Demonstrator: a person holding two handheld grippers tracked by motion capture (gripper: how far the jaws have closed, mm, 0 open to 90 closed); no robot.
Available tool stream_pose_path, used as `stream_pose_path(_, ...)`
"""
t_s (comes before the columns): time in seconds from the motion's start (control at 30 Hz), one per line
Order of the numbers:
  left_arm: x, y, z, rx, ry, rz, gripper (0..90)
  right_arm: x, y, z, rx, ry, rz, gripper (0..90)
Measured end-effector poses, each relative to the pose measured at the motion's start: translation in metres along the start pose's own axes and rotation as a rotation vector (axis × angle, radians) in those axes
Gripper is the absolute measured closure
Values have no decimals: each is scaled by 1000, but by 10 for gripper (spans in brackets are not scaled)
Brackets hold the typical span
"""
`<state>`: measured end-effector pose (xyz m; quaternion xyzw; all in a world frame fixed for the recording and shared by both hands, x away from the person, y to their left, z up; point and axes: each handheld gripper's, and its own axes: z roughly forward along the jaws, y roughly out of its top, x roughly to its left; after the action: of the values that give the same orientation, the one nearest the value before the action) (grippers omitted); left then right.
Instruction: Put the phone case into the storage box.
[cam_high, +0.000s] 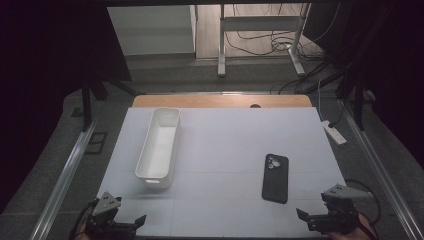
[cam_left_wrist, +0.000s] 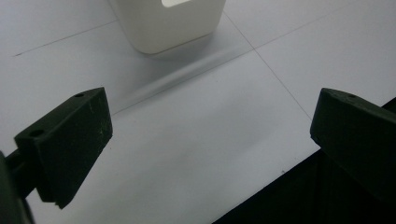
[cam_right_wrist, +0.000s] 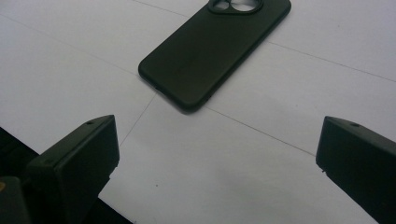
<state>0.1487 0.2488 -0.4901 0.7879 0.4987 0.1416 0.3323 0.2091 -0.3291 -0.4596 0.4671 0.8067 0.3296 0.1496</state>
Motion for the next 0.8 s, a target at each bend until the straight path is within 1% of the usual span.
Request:
stream_pose_path(0.37,1,-1,-1,-10,-8,-3,0,0,1,1,13,11,-8,0)
stream_pose_path(0.47,1,-1,-2,-19,-8,-8,0,1,1,1,8,12,-10,0)
stream_pose_path(0.8,1,-1,-1,-10,-5,-4,0,2,1,1,9,6,-20,0)
